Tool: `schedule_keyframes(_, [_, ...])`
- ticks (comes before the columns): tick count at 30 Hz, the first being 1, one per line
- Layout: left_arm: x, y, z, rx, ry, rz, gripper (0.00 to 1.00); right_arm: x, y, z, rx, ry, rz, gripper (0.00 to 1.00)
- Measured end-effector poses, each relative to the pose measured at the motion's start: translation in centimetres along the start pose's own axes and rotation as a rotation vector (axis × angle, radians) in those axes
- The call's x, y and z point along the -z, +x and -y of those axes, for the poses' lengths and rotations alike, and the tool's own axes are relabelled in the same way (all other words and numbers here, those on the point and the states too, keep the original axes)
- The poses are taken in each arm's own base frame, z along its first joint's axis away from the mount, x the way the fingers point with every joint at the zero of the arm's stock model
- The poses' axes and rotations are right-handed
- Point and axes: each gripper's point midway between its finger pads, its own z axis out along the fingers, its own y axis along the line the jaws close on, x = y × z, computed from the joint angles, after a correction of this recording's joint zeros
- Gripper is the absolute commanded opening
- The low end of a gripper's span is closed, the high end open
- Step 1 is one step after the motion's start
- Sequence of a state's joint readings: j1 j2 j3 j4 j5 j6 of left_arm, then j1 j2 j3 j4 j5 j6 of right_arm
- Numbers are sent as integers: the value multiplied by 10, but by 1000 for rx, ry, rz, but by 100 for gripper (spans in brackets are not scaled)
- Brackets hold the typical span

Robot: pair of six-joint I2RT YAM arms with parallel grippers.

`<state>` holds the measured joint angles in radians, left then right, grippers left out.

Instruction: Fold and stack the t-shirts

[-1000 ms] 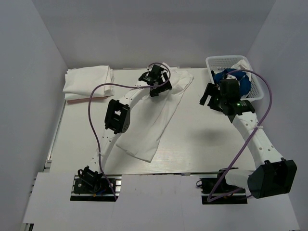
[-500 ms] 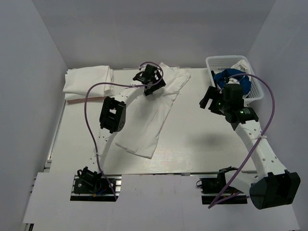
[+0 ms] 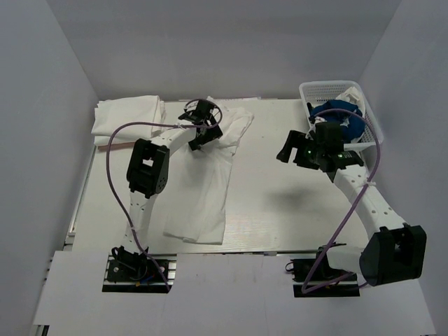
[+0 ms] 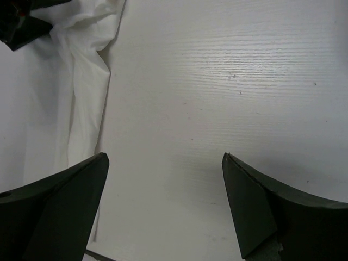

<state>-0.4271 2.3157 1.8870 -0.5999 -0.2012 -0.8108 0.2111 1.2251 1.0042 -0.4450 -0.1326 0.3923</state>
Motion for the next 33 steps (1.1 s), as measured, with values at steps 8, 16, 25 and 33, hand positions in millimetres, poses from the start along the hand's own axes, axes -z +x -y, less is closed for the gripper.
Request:
schedule_keyframes(8, [27,-16,6,-122,9,-37,99,-22,48,-59,295,-214,-141,90])
schedule_keyframes(16, [173,5,-71,-98,-52,-10,99,-2,118,-146,741,-471,-179,90])
schedule_keyframes(25, [264,167,-239,166,-263,-235,99,7,244,-187,1224,-634,-278,90])
schedule_keyframes(33, [245,235,-262,296,-326,-422,90,-29,310,-167,1509,-544,-327,90])
